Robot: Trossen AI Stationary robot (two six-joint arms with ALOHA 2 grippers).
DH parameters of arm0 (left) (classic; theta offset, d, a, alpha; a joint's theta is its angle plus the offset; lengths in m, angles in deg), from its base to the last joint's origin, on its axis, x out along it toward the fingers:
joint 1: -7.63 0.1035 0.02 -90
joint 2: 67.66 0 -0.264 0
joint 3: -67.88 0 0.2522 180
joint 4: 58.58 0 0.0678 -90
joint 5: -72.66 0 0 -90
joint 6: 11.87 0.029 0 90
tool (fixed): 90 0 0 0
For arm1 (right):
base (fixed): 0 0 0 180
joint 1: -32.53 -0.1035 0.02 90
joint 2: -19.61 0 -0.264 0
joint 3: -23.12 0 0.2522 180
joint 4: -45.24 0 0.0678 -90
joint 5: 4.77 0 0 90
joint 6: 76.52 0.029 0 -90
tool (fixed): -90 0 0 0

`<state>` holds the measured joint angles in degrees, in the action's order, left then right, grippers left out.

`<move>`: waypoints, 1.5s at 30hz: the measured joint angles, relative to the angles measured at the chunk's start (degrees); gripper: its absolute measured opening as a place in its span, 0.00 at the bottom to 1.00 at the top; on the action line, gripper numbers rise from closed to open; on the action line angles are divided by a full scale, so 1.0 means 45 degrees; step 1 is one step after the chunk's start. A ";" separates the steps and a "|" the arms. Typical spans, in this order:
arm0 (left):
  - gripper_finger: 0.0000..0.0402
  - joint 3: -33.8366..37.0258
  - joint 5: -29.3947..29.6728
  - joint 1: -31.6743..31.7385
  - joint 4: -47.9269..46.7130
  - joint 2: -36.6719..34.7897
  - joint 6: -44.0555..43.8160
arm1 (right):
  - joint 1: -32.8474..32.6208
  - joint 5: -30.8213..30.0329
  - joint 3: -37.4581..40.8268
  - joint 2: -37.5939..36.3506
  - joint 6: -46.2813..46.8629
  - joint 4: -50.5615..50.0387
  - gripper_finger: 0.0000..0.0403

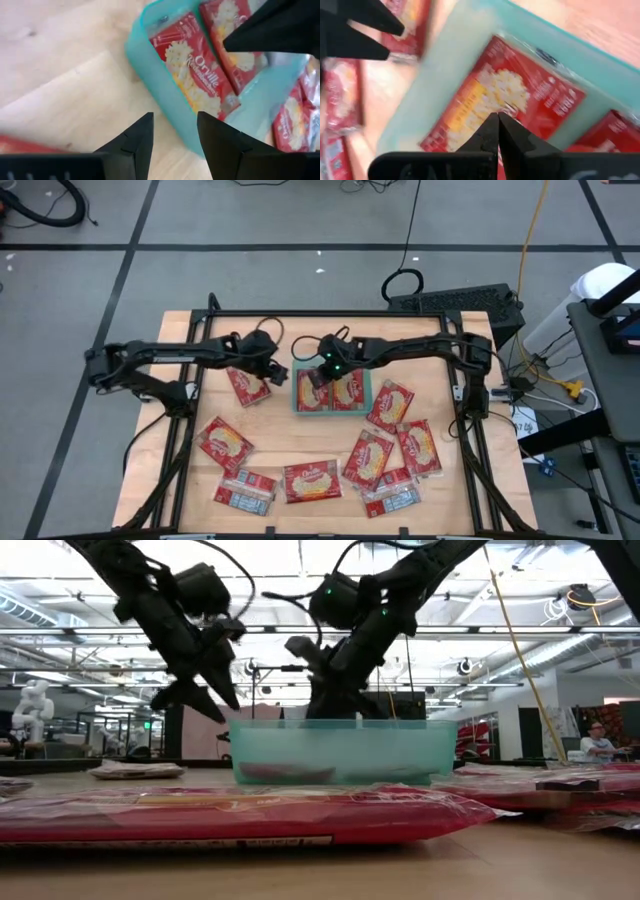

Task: Sort popcorn bags into baskets
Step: Put the red popcorn bag into the green bin

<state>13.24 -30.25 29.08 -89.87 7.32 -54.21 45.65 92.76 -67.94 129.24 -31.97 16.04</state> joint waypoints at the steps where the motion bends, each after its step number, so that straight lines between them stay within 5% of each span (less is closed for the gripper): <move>1: 0.38 0.0000 0.0135 0.0042 -0.0356 -0.0398 0.0050 | 0.0000 0.0012 0.0012 -0.0136 -0.0016 -0.0129 0.00; 8: 0.38 -0.0015 0.1998 0.0404 -0.4081 -0.2161 -0.1190 | -0.0077 0.0631 0.0014 -0.1272 -0.0432 -0.0270 0.00; 14: 0.39 0.0158 0.1334 0.0156 -0.7421 -0.1961 -0.1719 | -0.0459 0.0699 0.0015 -0.2245 -0.0792 -0.0348 0.00; 19: 0.44 0.1278 0.0120 -0.0761 -0.6944 -0.1927 -0.2708 | -0.0857 0.0704 0.0010 -0.2717 -0.0787 -0.0337 0.00; 33: 0.72 0.3492 0.0477 -0.2440 -0.4666 -0.2045 -0.4792 | -0.1116 0.0684 0.0010 -0.2721 -0.0503 -0.0247 0.00; 39: 0.70 0.3285 0.0078 -0.2458 -0.4387 -0.2074 -0.4715 | -0.1640 0.0670 0.0010 -0.2721 -0.0099 -0.0239 0.00; 45: 0.61 0.3466 0.0811 -0.2631 -0.1893 -0.1701 -0.5260 | -0.1899 0.0267 0.0184 -0.2721 -0.0388 -0.0187 0.00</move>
<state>28.83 -26.61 17.24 -98.39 -0.34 -77.88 37.11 93.96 -67.11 117.00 -33.71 15.20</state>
